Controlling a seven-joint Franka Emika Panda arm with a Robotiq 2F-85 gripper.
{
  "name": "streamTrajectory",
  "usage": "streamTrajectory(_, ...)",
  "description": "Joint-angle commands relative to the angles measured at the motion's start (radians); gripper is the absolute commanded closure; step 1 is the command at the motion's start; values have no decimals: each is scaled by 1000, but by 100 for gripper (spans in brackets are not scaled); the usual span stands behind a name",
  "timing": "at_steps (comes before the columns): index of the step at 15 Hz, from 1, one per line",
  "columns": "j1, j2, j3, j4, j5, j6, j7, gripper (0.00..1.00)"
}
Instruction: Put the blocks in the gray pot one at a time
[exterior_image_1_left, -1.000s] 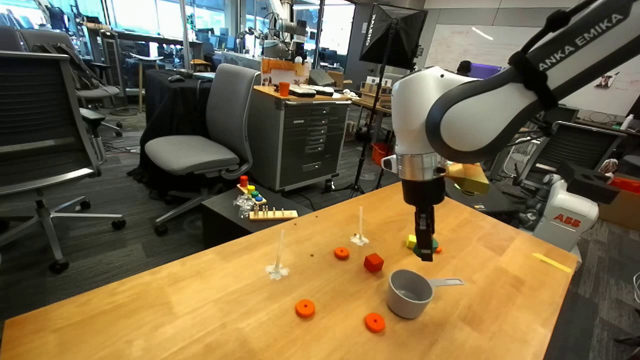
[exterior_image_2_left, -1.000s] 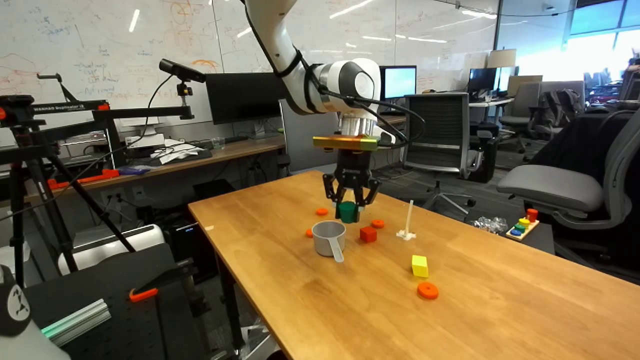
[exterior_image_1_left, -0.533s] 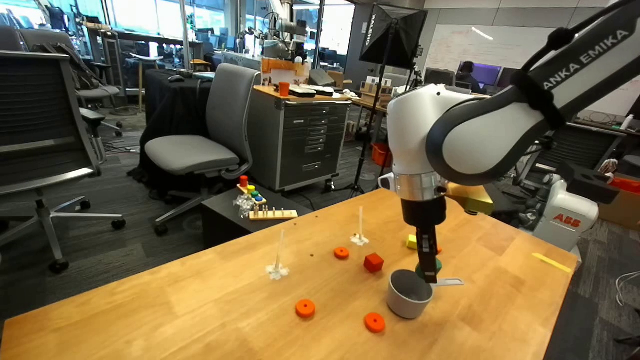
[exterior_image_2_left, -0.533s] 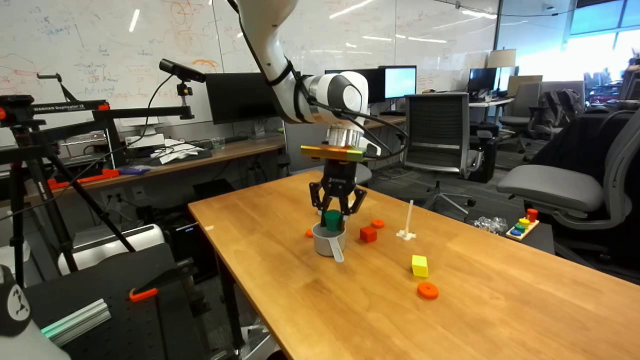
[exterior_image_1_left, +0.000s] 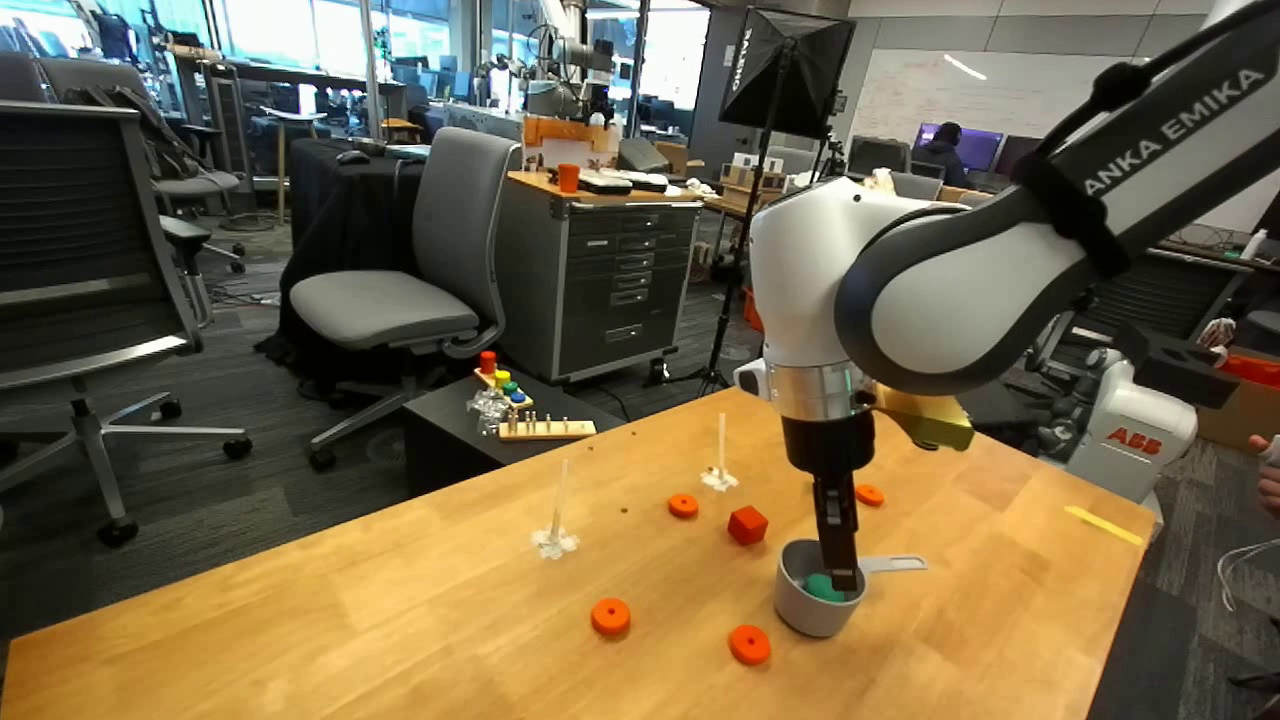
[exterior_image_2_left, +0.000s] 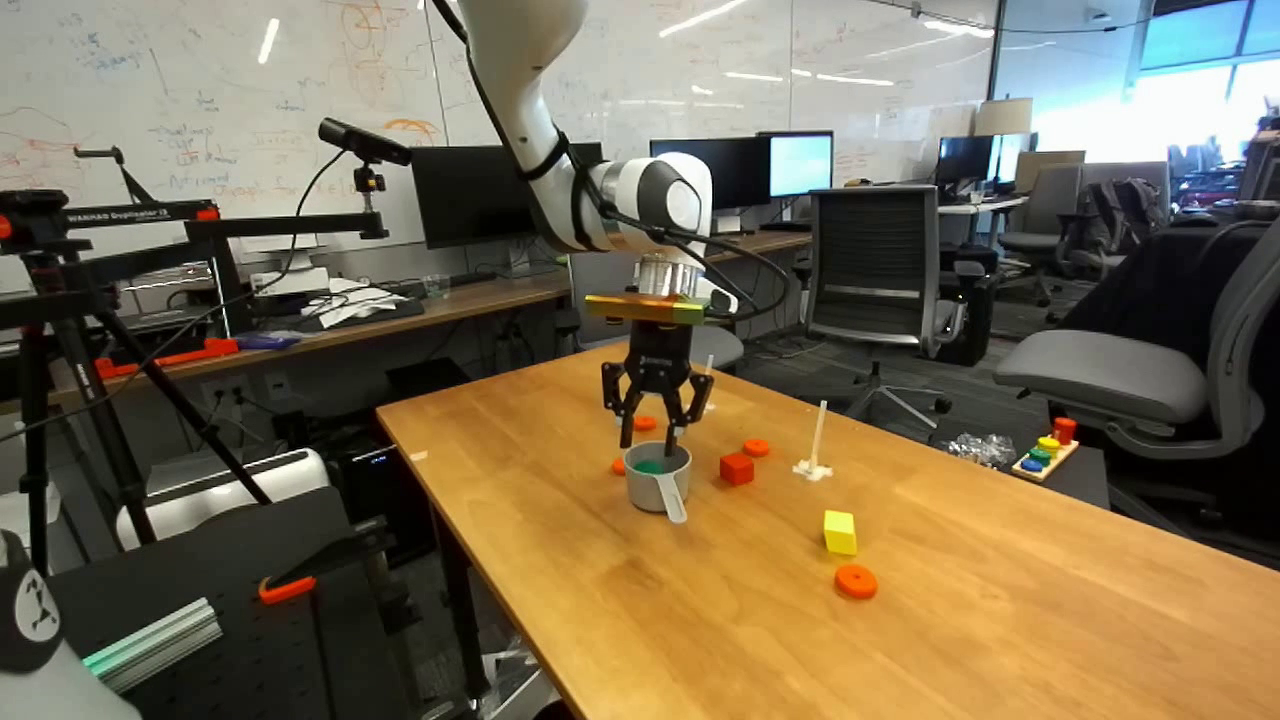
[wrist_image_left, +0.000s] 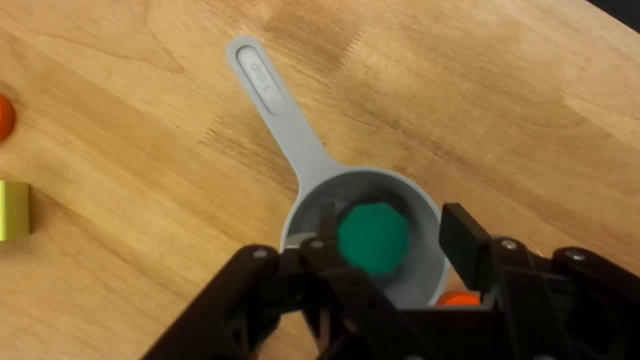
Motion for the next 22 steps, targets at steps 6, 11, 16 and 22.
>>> streamTrajectory(6, -8, 25, -63, 53, -17, -16, 28, 0)
streamTrajectory(11, -30, 35, -131, 109, -74, -48, 17, 0)
streamTrajectory(16, -49, 110, -181, 268, -161, -152, -22, 0)
streamTrajectory(22, -78, 284, -190, 555, -209, -281, -121, 0)
